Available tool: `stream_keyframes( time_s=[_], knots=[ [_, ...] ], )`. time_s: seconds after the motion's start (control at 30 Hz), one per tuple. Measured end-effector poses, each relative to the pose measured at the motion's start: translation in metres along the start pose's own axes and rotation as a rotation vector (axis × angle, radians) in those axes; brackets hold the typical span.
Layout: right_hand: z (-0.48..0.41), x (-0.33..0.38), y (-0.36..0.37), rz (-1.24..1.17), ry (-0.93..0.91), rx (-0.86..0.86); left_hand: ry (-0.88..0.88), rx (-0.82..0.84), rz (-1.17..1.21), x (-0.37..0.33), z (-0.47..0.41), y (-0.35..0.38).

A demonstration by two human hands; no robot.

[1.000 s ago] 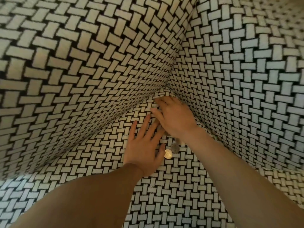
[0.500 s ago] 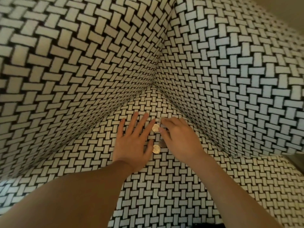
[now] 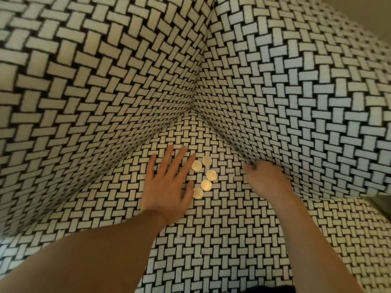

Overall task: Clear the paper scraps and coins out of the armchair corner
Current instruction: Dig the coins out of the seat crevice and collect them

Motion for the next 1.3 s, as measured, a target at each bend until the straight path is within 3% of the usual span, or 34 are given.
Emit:
stream_keyframes(
  time_s=[0.17, 0.37, 0.77, 1.1, 1.3],
  knots=[
    [-0.007, 0.011, 0.021, 0.053, 0.074, -0.002, -0.002, -0.004, -0.008, 0.001, 0.000, -0.001],
    [-0.015, 0.004, 0.031, 0.170, 0.025, 0.011, -0.003, -0.015, -0.010, 0.000, 0.001, 0.000],
    [-0.021, -0.015, 0.040, -0.094, -0.051, -0.054, 0.001, -0.005, -0.015, -0.001, 0.001, -0.001],
    [-0.004, -0.005, 0.049, 0.207, -0.121, -0.276, -0.008, -0.001, -0.028, -0.001, 0.001, 0.000],
    [0.002, 0.001, 0.047, 0.084, -0.223, -0.561, -0.003, 0.009, -0.025, -0.001, 0.000, 0.001]
  ],
)
Point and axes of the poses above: each hand's wrist, its own z-axis away from the middle knuckle, its own y-axis out of the palm, x = y × z, the point moved 3 cm from there along -z, towards the middle knuckle, and after that the axes turned 14 degrees about -y, right-handed, at the moved point
